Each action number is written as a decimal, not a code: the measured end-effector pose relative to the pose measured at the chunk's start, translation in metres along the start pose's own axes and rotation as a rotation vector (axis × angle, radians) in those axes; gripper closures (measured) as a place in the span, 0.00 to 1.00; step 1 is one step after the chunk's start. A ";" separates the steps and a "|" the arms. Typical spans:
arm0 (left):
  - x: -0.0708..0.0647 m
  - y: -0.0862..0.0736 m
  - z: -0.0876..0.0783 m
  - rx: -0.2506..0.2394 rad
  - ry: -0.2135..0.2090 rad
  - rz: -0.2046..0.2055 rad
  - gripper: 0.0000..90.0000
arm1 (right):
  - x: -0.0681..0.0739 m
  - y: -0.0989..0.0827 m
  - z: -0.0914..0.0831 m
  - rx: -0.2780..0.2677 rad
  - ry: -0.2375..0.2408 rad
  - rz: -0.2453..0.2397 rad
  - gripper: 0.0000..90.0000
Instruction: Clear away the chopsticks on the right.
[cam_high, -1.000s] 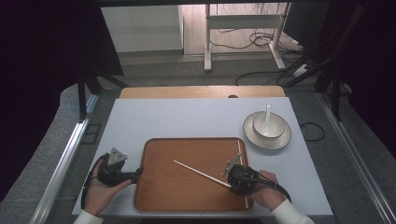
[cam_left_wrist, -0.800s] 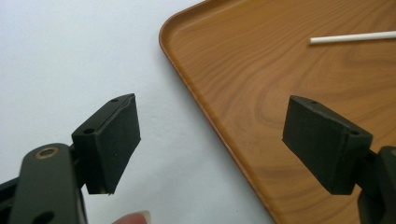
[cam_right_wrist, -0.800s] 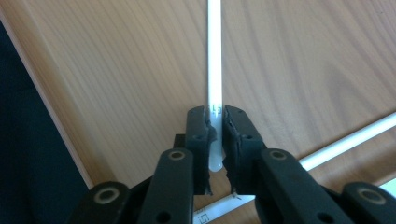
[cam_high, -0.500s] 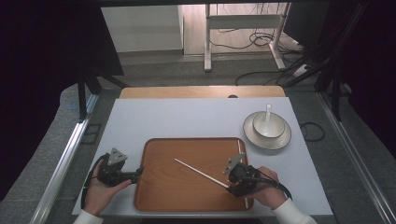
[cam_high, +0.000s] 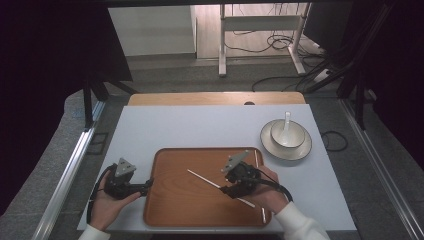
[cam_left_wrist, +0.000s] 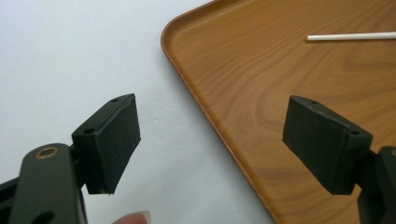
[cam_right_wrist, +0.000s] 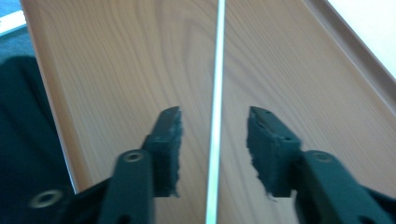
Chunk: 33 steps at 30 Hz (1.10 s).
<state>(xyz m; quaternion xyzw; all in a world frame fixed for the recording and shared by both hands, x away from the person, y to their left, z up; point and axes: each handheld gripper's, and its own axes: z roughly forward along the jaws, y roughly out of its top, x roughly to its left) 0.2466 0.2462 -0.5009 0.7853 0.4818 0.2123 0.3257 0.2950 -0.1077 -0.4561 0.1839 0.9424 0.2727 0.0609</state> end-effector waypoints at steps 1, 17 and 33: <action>0.000 0.000 0.000 -0.004 0.000 -0.006 0.21 | -0.001 0.005 0.005 0.004 0.004 -0.007 0.76; 0.002 -0.001 -0.001 -0.001 -0.001 -0.007 0.21 | -0.002 0.057 0.085 0.060 0.061 -0.018 1.00; 0.000 -0.001 0.000 0.003 0.006 0.005 0.21 | -0.017 0.040 0.083 0.078 -0.039 0.055 1.00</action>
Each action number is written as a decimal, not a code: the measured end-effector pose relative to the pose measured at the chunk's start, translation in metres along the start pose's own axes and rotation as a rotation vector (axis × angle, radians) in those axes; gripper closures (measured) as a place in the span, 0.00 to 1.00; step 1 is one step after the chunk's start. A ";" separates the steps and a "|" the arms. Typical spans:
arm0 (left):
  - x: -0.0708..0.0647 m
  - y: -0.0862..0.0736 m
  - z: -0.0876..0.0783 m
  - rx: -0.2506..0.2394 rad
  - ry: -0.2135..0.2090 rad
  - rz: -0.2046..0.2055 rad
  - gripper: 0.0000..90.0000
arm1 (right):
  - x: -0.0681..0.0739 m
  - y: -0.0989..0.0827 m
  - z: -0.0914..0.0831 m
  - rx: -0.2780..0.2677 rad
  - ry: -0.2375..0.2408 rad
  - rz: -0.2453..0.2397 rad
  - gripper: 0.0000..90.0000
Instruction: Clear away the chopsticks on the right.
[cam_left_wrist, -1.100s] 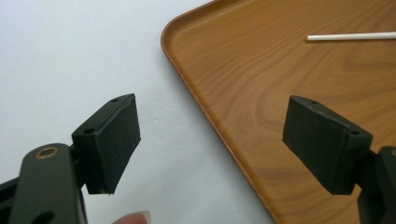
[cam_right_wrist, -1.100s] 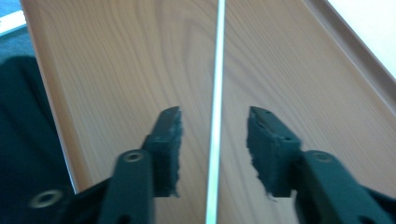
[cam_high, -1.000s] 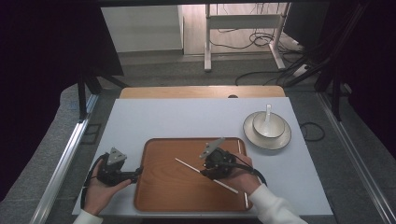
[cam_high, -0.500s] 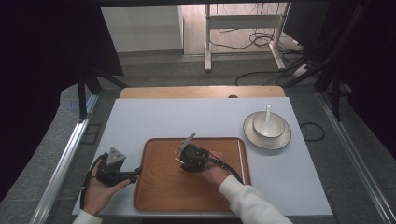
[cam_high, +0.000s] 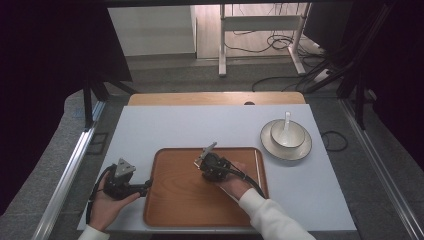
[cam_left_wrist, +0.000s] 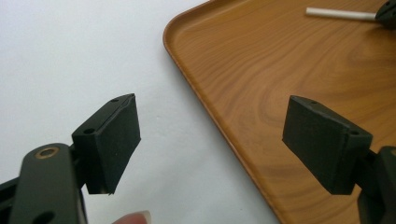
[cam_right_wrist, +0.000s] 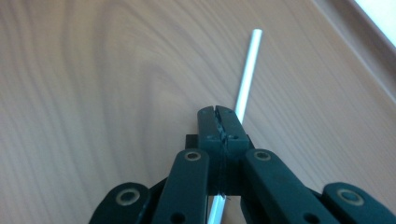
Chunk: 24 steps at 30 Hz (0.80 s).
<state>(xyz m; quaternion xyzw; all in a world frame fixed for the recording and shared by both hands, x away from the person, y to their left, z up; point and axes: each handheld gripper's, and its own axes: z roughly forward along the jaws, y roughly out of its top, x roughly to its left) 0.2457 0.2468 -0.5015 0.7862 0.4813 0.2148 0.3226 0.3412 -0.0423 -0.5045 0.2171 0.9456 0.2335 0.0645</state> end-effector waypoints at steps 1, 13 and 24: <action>0.000 0.000 0.000 -0.001 0.000 0.000 0.21 | -0.001 -0.001 -0.001 -0.006 -0.007 0.007 1.00; 0.001 -0.001 0.000 0.001 0.000 -0.001 0.21 | -0.011 -0.021 -0.011 0.002 -0.032 0.043 1.00; 0.000 -0.001 0.001 0.005 0.001 0.001 0.21 | 0.000 -0.047 -0.032 0.000 -0.010 0.040 1.00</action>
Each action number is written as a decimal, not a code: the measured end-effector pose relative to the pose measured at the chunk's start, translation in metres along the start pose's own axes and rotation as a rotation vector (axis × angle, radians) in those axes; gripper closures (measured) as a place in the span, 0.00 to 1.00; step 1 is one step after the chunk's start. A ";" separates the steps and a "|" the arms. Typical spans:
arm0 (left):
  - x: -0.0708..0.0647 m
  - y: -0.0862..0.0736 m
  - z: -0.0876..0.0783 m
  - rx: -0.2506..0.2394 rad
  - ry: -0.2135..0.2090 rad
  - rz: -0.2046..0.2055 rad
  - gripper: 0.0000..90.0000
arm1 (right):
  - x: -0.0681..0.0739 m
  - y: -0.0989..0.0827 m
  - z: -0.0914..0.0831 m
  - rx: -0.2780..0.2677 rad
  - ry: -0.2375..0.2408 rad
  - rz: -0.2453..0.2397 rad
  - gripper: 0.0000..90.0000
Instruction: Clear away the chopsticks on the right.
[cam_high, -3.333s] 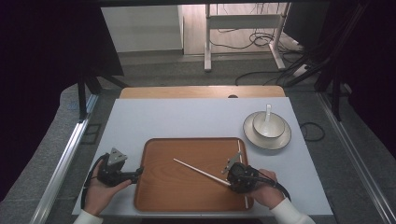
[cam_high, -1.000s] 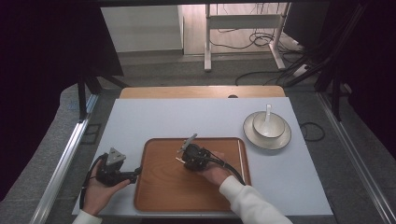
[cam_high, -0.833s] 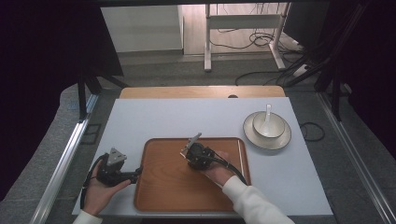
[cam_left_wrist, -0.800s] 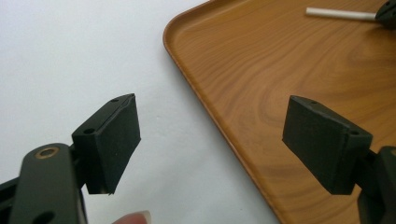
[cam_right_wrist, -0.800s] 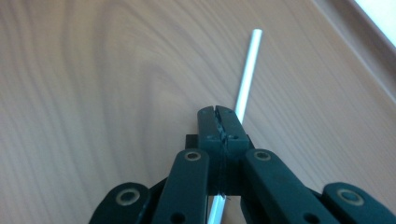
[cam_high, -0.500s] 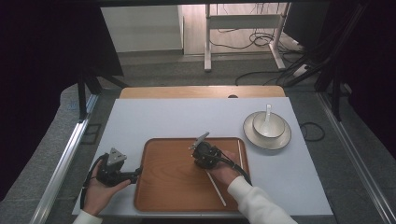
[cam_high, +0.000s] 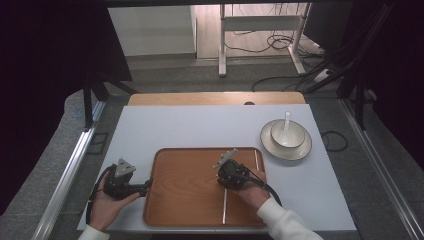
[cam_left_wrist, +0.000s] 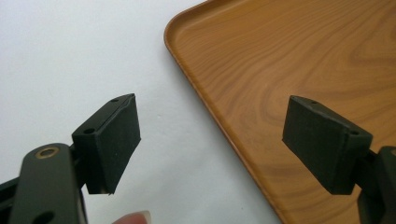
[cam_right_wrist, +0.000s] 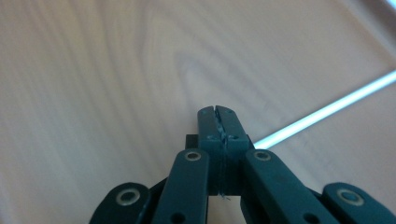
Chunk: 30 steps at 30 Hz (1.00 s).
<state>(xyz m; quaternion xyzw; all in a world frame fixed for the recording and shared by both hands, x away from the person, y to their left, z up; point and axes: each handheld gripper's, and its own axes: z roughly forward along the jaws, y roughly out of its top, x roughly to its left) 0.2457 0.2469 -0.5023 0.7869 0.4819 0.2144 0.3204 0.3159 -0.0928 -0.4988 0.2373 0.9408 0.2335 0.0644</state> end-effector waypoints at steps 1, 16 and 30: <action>0.000 0.000 0.000 -0.001 0.000 0.001 0.21 | 0.001 -0.003 -0.001 0.009 -0.002 -0.006 1.00; -0.001 0.000 0.000 -0.007 0.000 -0.003 0.21 | -0.006 -0.026 -0.013 0.040 0.008 0.025 1.00; -0.001 0.000 -0.001 -0.009 0.003 -0.005 0.21 | -0.020 -0.043 -0.024 0.050 0.000 0.076 1.00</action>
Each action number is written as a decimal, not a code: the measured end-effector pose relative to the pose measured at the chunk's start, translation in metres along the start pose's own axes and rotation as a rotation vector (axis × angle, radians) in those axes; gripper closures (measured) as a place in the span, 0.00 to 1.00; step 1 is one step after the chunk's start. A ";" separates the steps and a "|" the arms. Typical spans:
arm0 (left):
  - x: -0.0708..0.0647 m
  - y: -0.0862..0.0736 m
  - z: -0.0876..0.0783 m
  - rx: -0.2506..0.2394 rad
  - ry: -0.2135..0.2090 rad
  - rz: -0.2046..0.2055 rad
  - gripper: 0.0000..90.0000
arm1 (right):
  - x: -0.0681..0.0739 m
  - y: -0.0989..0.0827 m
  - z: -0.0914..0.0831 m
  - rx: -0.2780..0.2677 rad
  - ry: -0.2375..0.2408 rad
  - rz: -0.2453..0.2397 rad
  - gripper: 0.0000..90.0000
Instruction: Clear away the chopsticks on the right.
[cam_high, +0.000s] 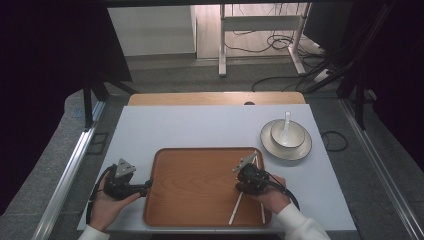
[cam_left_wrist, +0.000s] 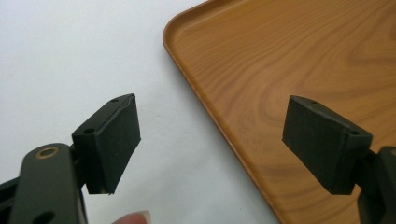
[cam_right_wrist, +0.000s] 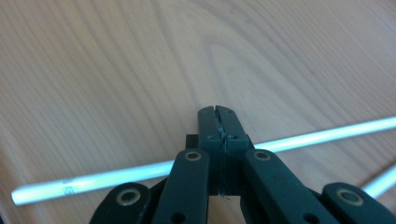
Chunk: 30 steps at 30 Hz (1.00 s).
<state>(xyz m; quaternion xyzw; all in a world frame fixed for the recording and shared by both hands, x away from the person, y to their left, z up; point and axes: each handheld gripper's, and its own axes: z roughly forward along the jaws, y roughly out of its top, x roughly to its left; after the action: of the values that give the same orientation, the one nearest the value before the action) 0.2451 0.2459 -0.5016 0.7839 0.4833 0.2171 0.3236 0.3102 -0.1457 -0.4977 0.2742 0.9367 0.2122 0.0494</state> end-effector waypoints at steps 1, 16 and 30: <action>0.000 0.000 0.000 0.002 0.000 0.001 0.21 | -0.001 -0.001 0.000 0.000 -0.003 0.000 1.00; 0.001 0.000 0.000 0.004 0.000 0.004 0.21 | -0.018 -0.015 -0.010 0.011 -0.037 0.052 1.00; 0.001 0.000 0.000 0.004 0.000 0.003 0.21 | -0.026 -0.024 -0.015 0.018 -0.065 0.073 1.00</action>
<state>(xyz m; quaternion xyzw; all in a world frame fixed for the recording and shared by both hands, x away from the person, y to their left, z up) 0.2452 0.2470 -0.5015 0.7854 0.4825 0.2164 0.3217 0.3169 -0.1835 -0.4950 0.3154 0.9258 0.1963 0.0694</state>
